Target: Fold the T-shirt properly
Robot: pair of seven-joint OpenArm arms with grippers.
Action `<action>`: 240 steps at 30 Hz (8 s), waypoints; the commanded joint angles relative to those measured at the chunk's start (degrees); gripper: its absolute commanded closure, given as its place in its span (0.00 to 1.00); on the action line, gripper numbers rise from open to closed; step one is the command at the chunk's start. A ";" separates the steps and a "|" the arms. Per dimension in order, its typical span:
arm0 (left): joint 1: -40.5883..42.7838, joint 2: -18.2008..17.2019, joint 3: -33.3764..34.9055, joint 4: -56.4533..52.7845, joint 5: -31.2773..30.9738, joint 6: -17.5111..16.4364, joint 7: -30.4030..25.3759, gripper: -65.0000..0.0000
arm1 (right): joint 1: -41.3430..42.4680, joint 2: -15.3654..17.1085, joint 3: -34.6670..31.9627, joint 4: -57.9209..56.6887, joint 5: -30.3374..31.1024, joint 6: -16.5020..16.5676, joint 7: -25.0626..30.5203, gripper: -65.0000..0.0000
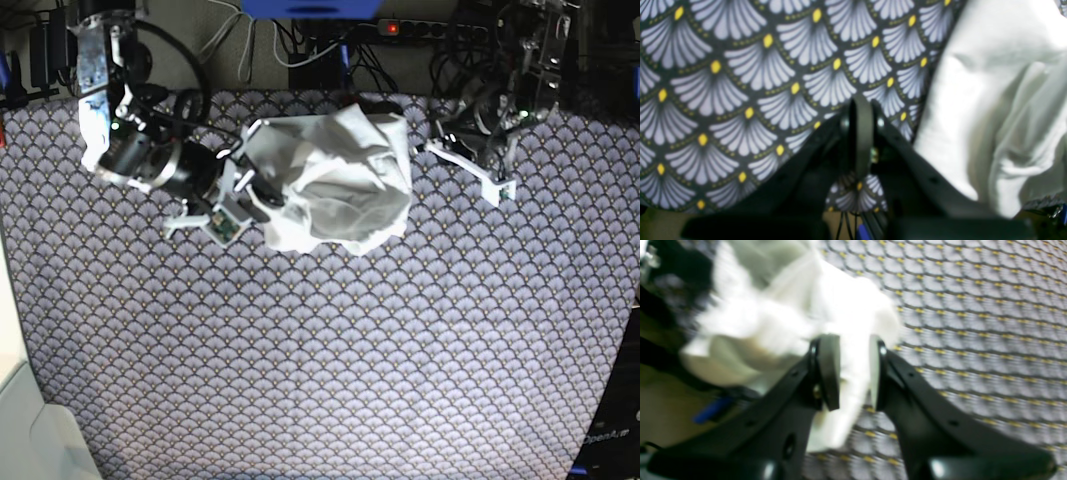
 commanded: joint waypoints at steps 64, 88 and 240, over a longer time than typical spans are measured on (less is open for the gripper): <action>3.03 -6.79 -14.88 6.59 -9.31 -0.17 4.81 0.99 | 6.67 2.10 -15.02 -14.23 0.59 0.19 17.59 0.80; 3.21 -4.77 -14.79 6.67 -9.40 -0.17 4.81 0.99 | 8.69 1.13 -18.36 -21.70 0.77 0.19 25.15 0.80; -40.22 22.39 68.81 -34.91 85.19 -9.14 -3.46 0.36 | -13.64 7.99 36.76 -16.42 0.59 0.19 21.81 0.84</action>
